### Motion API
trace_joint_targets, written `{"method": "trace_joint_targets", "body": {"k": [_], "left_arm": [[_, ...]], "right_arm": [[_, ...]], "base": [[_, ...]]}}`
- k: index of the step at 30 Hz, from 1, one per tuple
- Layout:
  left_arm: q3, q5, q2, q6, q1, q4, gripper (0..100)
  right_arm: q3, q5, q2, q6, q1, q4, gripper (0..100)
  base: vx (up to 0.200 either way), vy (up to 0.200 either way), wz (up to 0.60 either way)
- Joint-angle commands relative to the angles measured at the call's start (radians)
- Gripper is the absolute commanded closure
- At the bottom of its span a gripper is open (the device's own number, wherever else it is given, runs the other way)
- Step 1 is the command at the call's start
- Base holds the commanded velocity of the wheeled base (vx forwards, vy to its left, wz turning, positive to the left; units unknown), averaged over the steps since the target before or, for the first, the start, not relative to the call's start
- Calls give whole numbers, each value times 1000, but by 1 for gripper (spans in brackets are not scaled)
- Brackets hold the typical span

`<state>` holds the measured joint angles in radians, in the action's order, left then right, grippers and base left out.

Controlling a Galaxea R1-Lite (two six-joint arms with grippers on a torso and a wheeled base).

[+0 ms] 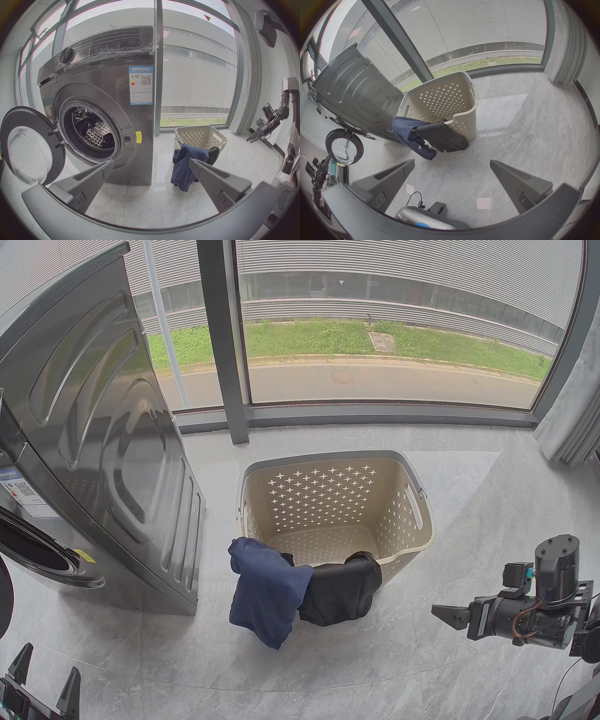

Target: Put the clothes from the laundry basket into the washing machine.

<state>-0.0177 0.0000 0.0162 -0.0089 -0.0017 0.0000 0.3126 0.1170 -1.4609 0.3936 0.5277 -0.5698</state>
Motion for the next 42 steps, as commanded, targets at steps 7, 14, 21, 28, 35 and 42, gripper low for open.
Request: {"method": "trace_joint_targets", "body": {"k": [7,14,21,28,35,42], "left_arm": [[16,2,-9,-5,0,0,0],[16,2,-9,-5,0,0,0],[16,2,-9,-5,0,0,0],[16,2,-7,-5,0,0,0],[18,2,-7,-5,0,0,0],[16,2,-7,-6,0,0,0]], "right_arm": [[83,33,-289,14,60,-156,0],[125,81,-385,74,104,-242,0],[189,81,-458,74,133,-263,0],[255,81,-538,73,150,-265,0],[335,79,-668,67,169,-302,0],[419,78,-765,64,173,-331,0]], "base": [[0,0,0],[0,0,0],[0,0,0],[0,0,0],[0,0,0],[0,0,0]]}}
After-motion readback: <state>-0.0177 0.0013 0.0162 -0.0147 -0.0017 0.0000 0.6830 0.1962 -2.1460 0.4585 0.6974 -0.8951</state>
